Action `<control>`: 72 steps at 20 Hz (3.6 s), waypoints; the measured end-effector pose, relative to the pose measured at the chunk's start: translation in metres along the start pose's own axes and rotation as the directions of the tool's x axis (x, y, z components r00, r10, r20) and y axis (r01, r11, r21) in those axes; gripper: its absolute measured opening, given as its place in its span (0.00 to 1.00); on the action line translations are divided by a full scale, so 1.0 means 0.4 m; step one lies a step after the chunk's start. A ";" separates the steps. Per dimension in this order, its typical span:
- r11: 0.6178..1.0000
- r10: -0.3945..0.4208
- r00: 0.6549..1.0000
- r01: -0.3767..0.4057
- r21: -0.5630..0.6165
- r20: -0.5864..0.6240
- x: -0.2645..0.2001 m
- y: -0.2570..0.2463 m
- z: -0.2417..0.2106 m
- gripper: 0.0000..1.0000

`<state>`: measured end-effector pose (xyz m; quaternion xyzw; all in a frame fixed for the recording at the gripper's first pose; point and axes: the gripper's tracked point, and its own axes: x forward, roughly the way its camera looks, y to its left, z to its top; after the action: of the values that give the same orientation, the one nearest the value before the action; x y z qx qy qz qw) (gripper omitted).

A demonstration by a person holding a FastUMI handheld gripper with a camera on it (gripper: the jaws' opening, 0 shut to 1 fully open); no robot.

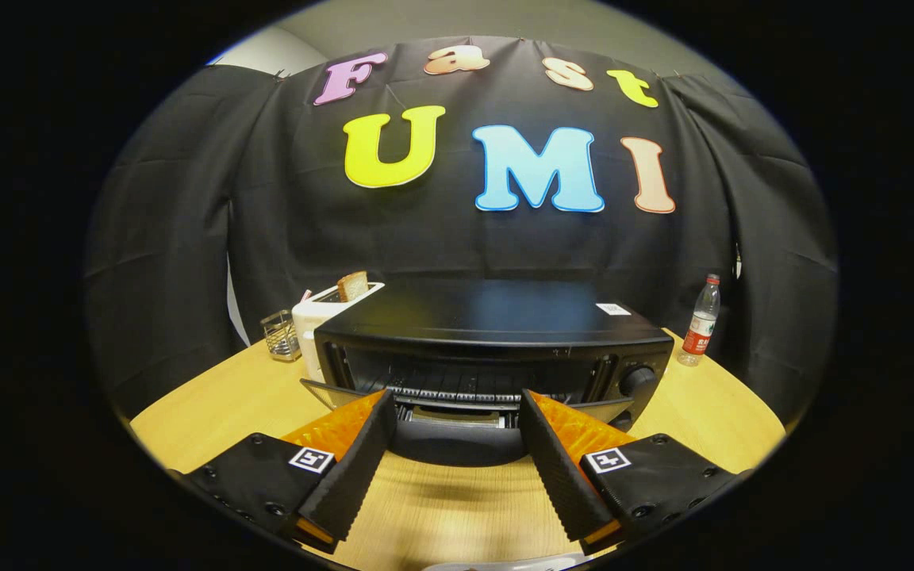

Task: Open the toaster oven, put the food inside, and close the toaster oven door.

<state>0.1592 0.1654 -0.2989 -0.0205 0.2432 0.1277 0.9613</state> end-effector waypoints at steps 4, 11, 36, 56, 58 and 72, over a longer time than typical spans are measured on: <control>1.000 -0.007 1.000 0.007 -0.005 -0.027 -0.029 0.003 -0.033 0.99; 1.000 -0.009 0.995 0.008 -0.004 -0.097 -0.069 0.010 -0.100 0.99; 0.958 0.276 0.877 -0.221 0.181 -0.393 -0.304 -0.063 -0.180 0.98; 0.897 0.436 0.509 -0.179 0.404 -0.742 -0.413 -0.213 -0.439 0.93; 0.900 0.430 0.474 -0.161 0.404 -0.768 -0.416 -0.218 -0.472 0.89; 0.895 0.425 0.409 -0.059 0.441 -0.807 -0.395 -0.237 -0.528 0.13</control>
<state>-0.0485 0.0149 -0.4122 0.1202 0.7279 0.1933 0.6468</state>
